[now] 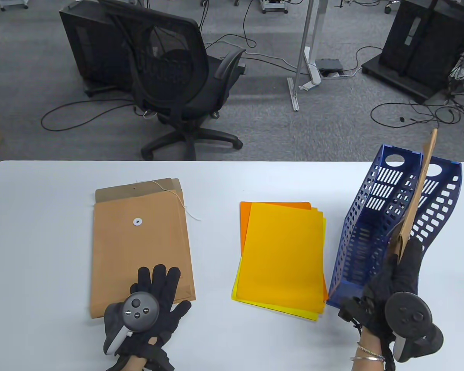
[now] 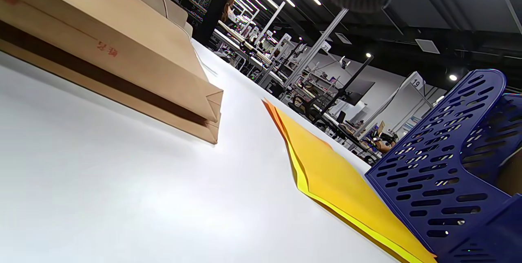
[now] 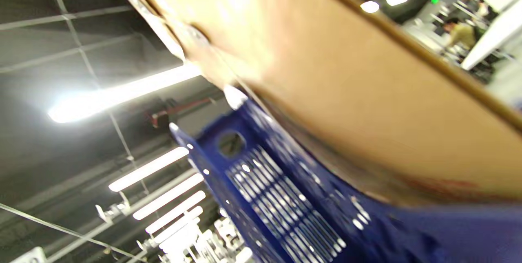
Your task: Pull cardstock from document pouches and stack
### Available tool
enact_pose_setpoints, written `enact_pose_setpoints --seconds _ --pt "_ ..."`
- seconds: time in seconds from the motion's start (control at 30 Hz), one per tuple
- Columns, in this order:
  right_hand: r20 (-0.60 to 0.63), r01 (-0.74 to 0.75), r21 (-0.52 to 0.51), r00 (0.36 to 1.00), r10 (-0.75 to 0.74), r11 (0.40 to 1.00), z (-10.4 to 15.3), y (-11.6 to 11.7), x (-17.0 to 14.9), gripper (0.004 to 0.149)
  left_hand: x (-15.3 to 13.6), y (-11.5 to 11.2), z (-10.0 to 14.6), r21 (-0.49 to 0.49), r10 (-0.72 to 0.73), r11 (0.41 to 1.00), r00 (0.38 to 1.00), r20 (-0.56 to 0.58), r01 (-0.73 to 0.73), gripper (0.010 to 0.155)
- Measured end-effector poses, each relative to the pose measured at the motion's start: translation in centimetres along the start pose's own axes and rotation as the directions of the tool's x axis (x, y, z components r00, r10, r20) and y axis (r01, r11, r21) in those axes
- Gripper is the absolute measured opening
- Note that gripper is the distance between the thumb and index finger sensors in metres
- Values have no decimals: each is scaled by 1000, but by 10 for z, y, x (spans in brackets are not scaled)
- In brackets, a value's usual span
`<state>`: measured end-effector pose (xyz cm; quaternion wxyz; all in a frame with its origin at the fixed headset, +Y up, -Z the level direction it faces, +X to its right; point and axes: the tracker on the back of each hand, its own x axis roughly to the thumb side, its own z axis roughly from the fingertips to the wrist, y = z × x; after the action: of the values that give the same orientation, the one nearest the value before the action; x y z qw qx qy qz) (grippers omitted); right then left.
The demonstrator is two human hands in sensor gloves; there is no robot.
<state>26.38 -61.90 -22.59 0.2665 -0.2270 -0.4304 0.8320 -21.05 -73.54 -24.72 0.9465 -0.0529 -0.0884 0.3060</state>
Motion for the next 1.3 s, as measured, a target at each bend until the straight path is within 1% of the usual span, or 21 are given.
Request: enact_pose_setpoints --seconds 0.1,0.23,0.3,0.5,0.53,0.6,0.63,0.67,0.7,0.77,0.83,0.9,0.93,1.0,1.03,1.07,1.1,1.17,1.23,1.27,1.3 --pt "110 17 -85 994 -8 996 0 -12 24 54 0 1 1 14 5 1000 1000 4 -5 75" --pt "281 52 -201 960 7 978 10 -24 58 54 1 2 2 27 -15 1000 1000 6 15 76" --pt "348 83 -204 938 -7 975 17 -25 73 54 1 2 2 21 -8 1000 1000 10 7 77" --pt "474 266 -53 855 -211 962 42 -15 108 54 9 6 -5 9 91 996 993 71 -92 81" --pt "477 315 28 830 -290 949 47 -11 117 54 12 9 -9 44 132 989 980 151 -141 82" --pt "449 376 174 792 -413 910 52 -4 127 53 15 16 -15 76 190 975 958 216 -211 85" --pt "411 410 256 774 -483 875 55 2 132 53 15 22 -20 86 216 966 945 246 -243 87" --pt "382 432 299 763 -522 851 56 6 134 52 13 25 -23 91 245 957 934 261 -276 88" --pt "328 459 356 754 -569 814 57 13 137 51 10 30 -28 88 314 933 911 267 -348 90" --pt "235 479 451 750 -618 753 57 29 138 49 0 37 -35 39 460 873 847 266 -486 94" --pt "129 481 565 751 -647 670 58 52 136 47 -17 40 -39 -19 635 753 720 281 -657 96" --pt "36 487 667 735 -677 564 60 74 132 47 -32 39 -37 -13 712 673 643 282 -739 98" --pt "-5 493 699 728 -686 518 60 83 130 47 -37 38 -37 -8 714 670 642 278 -742 100" --pt "-123 523 771 681 -722 362 61 102 125 47 -47 37 -37 -29 716 676 646 264 -737 102" --pt "-167 538 782 666 -727 313 62 108 123 46 -49 37 -38 -43 729 663 632 263 -747 103" --pt "-232 570 788 625 -745 233 64 115 120 46 -50 36 -40 -55 751 641 610 254 -766 105" --pt "-268 582 790 610 -746 193 65 118 118 46 -50 35 -40 -61 756 635 603 253 -770 105" --pt "-333 595 797 579 -744 106 69 127 116 46 -51 31 -44 -134 769 630 589 250 -765 105" --pt "-368 596 802 559 -743 51 72 133 116 46 -50 26 -47 -195 786 613 566 249 -766 100" --pt "-371 593 803 562 -739 48 73 134 116 46 -50 24 -48 -207 800 594 545 251 -777 96" --pt "-367 597 799 573 -733 66 74 134 116 46 -50 23 -48 -201 818 566 515 255 -800 89"
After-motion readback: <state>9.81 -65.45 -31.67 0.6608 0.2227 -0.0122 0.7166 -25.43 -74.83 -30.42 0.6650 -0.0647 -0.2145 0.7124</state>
